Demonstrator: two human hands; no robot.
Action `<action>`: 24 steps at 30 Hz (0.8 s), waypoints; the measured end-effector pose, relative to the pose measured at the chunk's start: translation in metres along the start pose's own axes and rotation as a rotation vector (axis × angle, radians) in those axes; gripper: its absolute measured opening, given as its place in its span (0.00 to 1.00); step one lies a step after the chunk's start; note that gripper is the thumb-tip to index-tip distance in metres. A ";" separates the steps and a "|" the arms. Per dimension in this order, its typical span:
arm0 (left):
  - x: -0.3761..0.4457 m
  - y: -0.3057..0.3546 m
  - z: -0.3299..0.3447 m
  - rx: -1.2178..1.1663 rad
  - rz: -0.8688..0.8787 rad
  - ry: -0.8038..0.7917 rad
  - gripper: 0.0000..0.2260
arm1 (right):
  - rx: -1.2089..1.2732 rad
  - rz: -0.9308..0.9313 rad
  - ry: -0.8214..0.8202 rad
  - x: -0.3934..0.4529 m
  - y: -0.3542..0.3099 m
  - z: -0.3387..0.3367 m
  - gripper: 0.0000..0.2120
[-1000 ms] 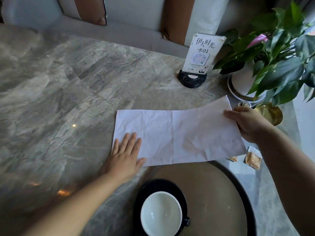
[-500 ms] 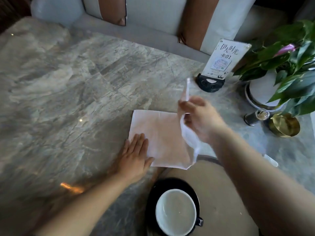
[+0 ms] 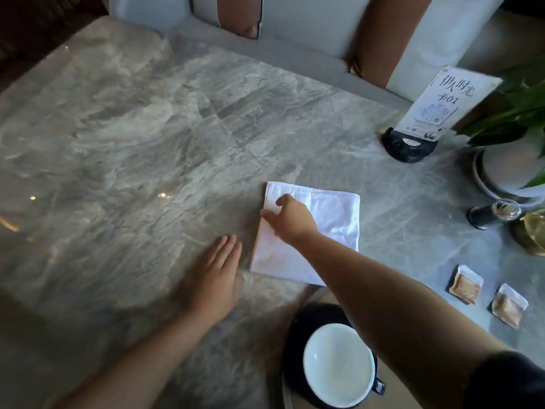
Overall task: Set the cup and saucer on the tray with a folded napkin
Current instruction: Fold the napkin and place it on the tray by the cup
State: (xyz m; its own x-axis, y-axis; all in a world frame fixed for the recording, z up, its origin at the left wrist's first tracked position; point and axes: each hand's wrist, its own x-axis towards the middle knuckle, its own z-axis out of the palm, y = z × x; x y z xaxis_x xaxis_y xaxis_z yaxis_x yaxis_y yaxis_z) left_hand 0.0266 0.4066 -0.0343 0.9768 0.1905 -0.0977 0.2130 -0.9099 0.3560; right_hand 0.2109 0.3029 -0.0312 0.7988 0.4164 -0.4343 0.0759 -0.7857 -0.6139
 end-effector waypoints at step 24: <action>0.137 0.035 0.020 0.447 0.460 -0.418 0.29 | -0.787 -0.401 0.005 -0.013 0.154 -0.122 0.23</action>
State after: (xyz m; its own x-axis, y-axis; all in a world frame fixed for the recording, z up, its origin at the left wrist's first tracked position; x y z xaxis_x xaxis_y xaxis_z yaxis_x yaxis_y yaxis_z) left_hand 0.1676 0.3938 -0.0539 0.8569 -0.3176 -0.4060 -0.3287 -0.9434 0.0443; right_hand 0.2853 0.1202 -0.0397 0.6262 0.7278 -0.2794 0.7385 -0.6686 -0.0865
